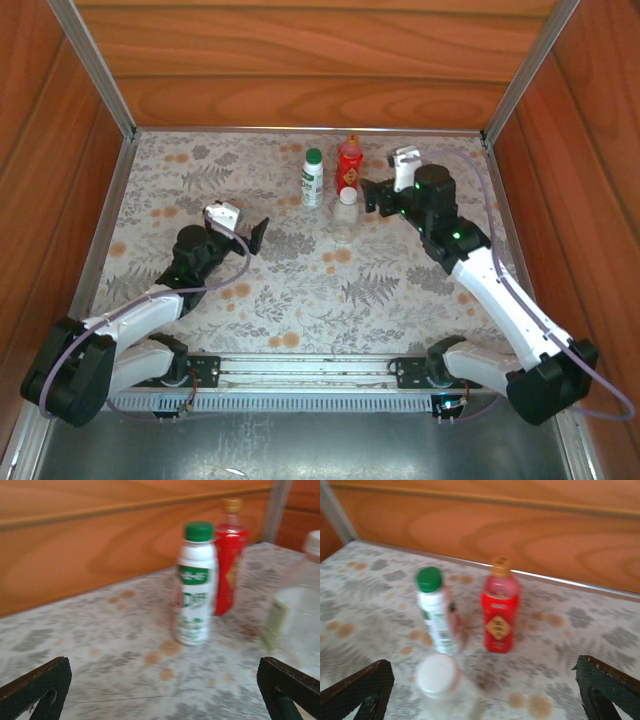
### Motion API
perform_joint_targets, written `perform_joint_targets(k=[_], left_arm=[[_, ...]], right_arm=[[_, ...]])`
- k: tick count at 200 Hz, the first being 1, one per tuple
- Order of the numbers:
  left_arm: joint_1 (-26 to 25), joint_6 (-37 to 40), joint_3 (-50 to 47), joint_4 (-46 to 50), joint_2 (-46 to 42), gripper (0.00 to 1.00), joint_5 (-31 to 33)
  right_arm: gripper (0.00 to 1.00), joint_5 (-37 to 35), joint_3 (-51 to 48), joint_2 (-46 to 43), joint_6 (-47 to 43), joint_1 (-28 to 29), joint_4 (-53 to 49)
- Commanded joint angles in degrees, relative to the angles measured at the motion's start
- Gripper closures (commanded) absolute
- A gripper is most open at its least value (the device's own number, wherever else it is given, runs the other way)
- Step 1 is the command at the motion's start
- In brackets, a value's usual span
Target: Screw on the bottle caps
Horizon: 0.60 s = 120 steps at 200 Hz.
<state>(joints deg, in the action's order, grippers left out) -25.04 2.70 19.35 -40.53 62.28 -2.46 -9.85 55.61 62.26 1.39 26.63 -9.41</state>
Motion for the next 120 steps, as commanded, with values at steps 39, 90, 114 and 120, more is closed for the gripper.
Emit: perform_joint_targets(k=[39,90,114,120], left_arm=[[7.91,5.92,-1.81,6.04,0.89,0.00,18.03],[17.91,3.49,-3.42,-11.45,16.41,0.00,13.04],[22.88,-1.15,-2.40,-16.89,24.50,0.00,10.21],[23.70,-1.66,-2.30,-18.73,26.70,0.00,9.08]], right_arm=[[0.00,-6.09,-25.60,-2.49,-0.98,-14.03,24.56],[0.00,0.89,-36.30,10.39,1.06,-22.88,49.88],[0.00,3.63,-34.72,13.80,-0.13,-24.15,50.98],[0.00,4.08,-33.82,14.45,0.05,-24.57,49.79]])
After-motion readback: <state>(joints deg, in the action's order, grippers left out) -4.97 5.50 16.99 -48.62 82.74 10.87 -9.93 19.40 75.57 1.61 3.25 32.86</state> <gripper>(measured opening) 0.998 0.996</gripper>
